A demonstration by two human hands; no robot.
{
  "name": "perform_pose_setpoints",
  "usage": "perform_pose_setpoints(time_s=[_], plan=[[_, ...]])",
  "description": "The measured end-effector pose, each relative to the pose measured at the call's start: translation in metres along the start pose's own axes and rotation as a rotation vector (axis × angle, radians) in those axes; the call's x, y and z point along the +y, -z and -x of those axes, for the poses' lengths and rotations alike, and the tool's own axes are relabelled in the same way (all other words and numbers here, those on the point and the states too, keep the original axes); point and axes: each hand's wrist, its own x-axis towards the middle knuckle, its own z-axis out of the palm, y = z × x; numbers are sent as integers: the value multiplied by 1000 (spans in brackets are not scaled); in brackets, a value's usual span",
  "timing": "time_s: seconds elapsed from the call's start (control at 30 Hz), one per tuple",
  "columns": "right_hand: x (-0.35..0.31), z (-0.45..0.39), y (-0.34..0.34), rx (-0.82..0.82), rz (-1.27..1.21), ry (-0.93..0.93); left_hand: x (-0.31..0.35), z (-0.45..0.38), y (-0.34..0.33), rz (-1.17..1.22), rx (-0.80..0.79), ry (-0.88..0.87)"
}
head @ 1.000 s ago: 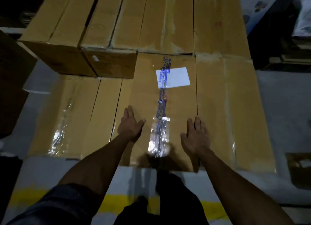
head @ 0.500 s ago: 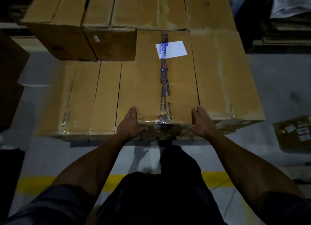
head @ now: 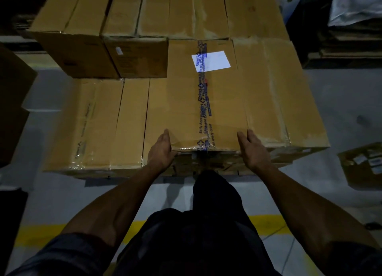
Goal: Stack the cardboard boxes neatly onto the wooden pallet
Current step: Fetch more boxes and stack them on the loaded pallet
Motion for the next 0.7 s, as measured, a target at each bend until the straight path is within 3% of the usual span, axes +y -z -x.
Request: perform_pose_setpoints(time_s=[0.7], plan=[[4, -3, -1, 33, 121, -6, 17, 10, 5, 1, 30, 44]])
